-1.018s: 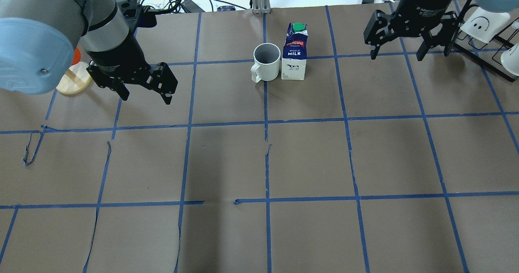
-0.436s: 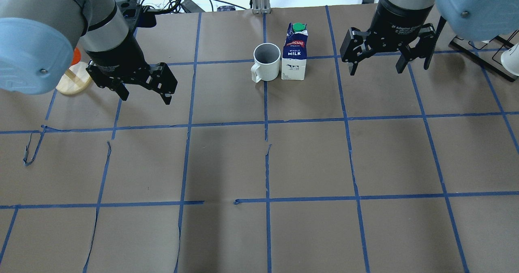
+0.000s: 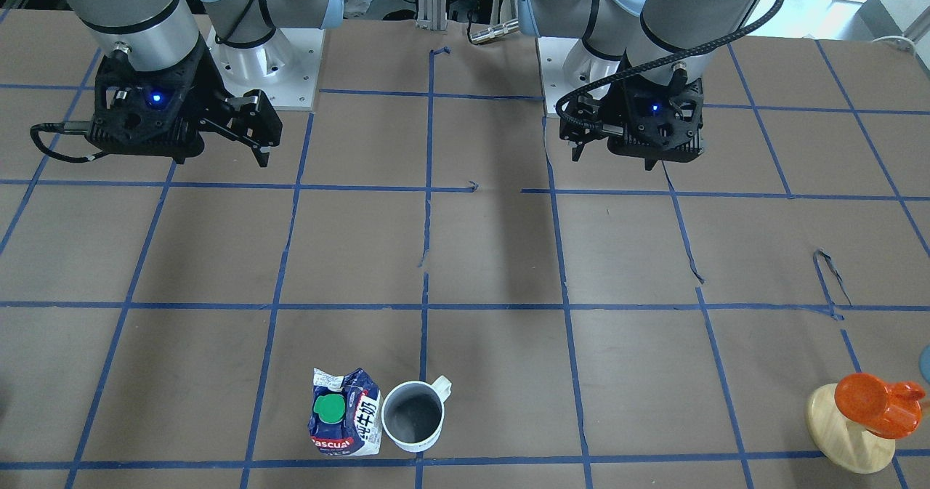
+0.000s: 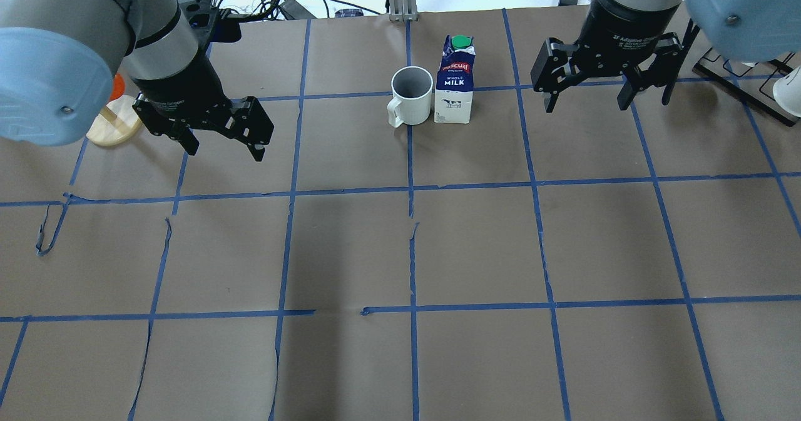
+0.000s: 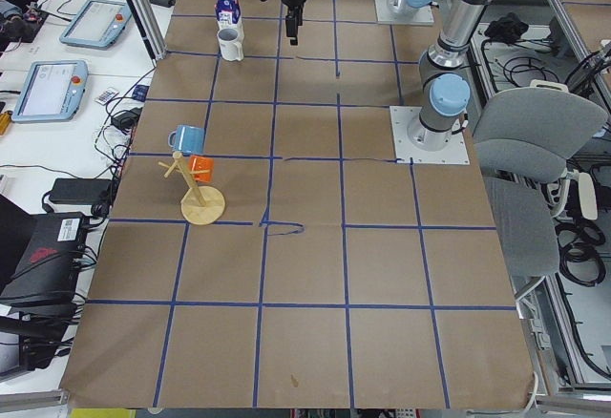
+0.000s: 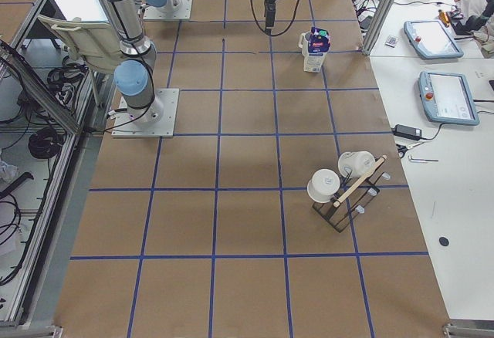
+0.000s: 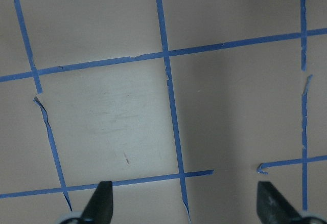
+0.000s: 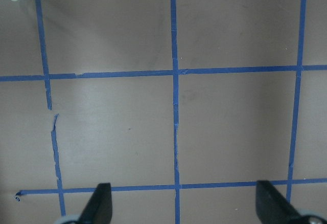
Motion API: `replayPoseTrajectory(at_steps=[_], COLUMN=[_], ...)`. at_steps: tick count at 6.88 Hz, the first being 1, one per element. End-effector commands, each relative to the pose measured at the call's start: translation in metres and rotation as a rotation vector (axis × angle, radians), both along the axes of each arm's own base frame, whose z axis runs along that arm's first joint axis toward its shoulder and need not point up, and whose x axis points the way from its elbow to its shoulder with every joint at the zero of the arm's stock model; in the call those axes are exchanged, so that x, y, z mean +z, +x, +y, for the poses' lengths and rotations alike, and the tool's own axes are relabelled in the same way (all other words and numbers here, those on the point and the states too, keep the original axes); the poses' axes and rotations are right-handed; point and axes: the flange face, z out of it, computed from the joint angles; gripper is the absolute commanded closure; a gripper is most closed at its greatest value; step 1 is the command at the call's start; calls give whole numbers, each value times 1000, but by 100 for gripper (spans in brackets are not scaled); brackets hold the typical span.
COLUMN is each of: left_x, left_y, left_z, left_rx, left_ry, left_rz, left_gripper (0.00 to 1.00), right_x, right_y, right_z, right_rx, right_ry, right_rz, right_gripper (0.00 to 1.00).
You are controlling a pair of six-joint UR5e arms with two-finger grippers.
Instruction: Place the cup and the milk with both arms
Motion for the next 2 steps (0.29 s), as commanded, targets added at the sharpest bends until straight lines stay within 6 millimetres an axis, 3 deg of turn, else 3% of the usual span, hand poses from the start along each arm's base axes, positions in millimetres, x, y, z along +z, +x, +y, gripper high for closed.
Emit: replayPoseTrajectory(at_steps=[1, 2], left_x=[0, 0], left_y=[0, 0], left_z=[0, 0], left_rx=[0, 0], left_ry=[0, 0], left_rz=[0, 0], left_gripper=[0, 0], right_x=[3, 3], right_y=[-11, -11], right_z=[-1, 2], right_rx=[-23, -23], right_ry=[-3, 3], right_rz=[-2, -2], right_gripper=[0, 0])
